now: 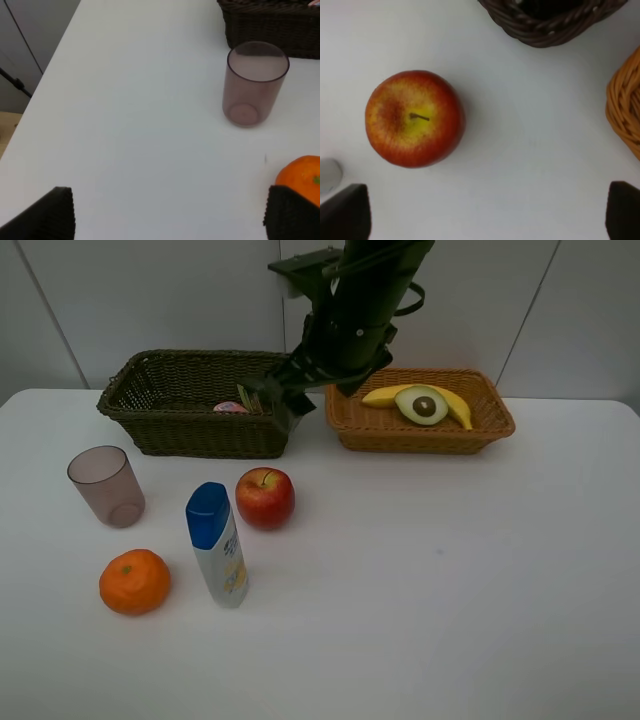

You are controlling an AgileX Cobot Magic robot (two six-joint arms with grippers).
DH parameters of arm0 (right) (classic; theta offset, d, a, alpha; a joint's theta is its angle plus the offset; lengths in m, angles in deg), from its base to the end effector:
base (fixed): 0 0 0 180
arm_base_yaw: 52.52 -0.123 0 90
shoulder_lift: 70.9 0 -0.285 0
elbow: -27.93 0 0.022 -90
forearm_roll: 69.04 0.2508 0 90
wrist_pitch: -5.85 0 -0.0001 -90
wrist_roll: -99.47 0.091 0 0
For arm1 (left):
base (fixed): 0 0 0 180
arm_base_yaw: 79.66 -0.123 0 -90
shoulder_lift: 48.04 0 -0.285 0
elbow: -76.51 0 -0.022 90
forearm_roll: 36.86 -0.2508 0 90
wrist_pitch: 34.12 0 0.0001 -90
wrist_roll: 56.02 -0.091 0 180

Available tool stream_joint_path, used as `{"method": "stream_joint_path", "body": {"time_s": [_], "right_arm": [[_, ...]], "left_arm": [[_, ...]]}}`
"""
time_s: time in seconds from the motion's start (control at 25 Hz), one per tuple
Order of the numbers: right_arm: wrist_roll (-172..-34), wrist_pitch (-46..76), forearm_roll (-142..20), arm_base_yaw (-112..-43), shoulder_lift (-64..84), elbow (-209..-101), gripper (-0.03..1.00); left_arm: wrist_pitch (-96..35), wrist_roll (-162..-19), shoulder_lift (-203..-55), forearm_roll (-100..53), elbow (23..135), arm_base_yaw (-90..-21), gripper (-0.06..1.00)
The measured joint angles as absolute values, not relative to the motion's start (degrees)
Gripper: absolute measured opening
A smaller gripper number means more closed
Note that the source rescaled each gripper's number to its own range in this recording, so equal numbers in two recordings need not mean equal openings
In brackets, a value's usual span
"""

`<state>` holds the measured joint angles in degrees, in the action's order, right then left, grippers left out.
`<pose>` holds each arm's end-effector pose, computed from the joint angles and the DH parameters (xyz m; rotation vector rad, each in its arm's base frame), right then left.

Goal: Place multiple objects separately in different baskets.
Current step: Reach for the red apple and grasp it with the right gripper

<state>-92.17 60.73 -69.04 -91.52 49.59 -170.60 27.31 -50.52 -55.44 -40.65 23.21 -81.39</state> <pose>0.3343 0.2707 0.2544 -1.1743 2.4820 0.1331 0.0021 0.0054 0.2533 -0.1348 2.1256 0.0417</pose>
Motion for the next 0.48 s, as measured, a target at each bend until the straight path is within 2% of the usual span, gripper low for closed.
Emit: {"method": "stream_joint_path", "body": {"time_s": [0.48], "right_arm": [[-100.36,52.57,-63.20,-91.87,56.51,-170.60,0.98]], "left_arm": [[27.31,-50.52,-55.44,-40.69,23.21,-81.39,1.00]]}}
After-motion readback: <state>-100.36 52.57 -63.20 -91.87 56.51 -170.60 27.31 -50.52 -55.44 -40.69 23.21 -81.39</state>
